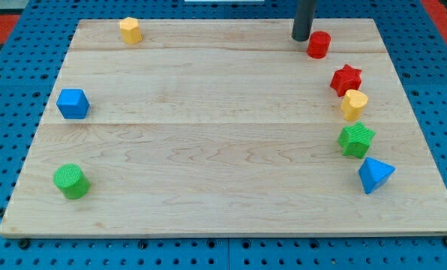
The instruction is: Move your arm to the left of the hexagon
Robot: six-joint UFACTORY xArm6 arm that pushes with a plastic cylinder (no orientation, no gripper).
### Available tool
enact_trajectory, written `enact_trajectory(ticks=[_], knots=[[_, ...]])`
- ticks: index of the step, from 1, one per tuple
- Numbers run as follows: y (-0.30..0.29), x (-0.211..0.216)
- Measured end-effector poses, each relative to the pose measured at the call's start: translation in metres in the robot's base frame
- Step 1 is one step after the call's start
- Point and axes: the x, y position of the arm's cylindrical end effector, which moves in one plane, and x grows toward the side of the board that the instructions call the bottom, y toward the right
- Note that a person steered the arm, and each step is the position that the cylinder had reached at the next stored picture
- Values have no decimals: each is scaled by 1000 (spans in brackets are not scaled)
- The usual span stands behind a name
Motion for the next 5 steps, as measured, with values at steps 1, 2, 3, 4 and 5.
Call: enact_trajectory(ticks=[1, 2, 3, 4, 5], knots=[[11, -3], [16, -10], [41, 21], [41, 29], [20, 18]])
